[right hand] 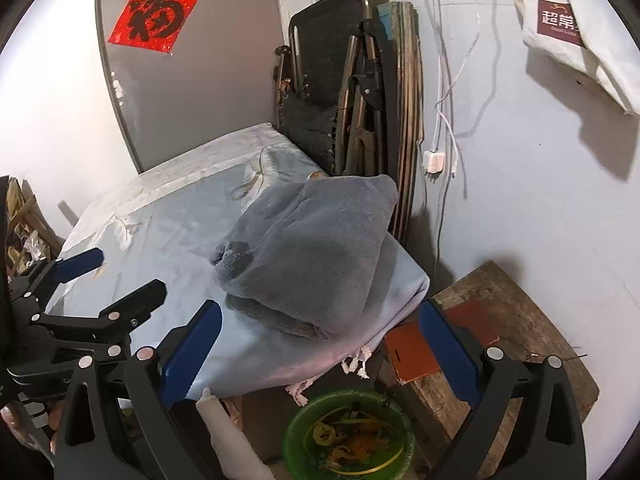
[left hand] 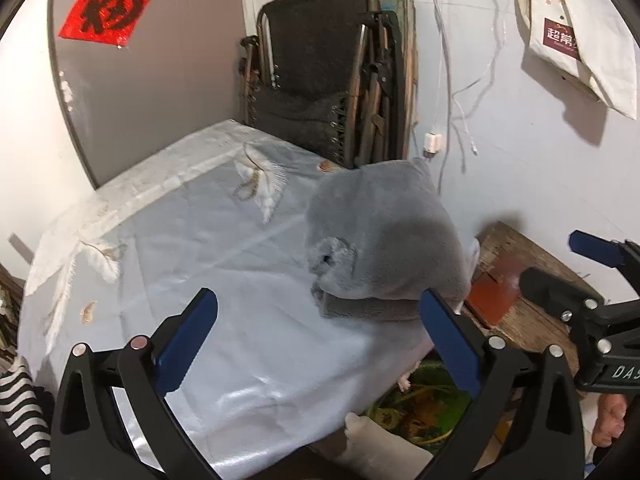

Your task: Fold small clothes

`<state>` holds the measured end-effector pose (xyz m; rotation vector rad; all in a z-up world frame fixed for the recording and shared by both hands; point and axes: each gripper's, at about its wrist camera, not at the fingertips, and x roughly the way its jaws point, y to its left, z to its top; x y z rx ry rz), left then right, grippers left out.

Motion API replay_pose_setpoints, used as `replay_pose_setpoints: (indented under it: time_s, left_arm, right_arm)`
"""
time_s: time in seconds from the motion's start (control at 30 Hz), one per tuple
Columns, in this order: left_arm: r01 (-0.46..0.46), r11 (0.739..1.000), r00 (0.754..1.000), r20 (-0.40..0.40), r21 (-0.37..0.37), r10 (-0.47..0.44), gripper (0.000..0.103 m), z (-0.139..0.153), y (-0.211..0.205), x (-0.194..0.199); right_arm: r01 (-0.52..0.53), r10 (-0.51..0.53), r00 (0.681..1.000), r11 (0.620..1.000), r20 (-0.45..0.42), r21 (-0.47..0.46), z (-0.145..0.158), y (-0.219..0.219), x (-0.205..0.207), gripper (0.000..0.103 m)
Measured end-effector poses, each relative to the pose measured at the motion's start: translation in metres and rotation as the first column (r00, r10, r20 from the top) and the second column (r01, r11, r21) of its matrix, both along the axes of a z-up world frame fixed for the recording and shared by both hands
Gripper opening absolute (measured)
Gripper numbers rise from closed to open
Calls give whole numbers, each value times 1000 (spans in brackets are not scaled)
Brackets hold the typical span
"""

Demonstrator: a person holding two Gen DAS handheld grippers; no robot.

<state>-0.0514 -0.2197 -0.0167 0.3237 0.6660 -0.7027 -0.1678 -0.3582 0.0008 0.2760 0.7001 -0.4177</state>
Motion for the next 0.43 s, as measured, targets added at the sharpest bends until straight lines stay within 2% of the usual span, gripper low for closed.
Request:
replay_pose_setpoints:
  time_s: [0.17,0.23,0.43]
  left_arm:
    - [-5,1000,999,32,-6,5,98,2,2,-5]
    - [-16,1000,999,30,17,16,98,0,-2,-4]
    - [-10,1000,1000,-17,22,11,98,-4,-3,-1]
  right_arm:
    - [-5,5,1000,1000,-10,-1,-3,4,3,100]
    - [-6,6,1000,1000,-10,-1,-3,4,3,100]
    - [-1,1,1000,1000,0,-1,-2,3,2,100]
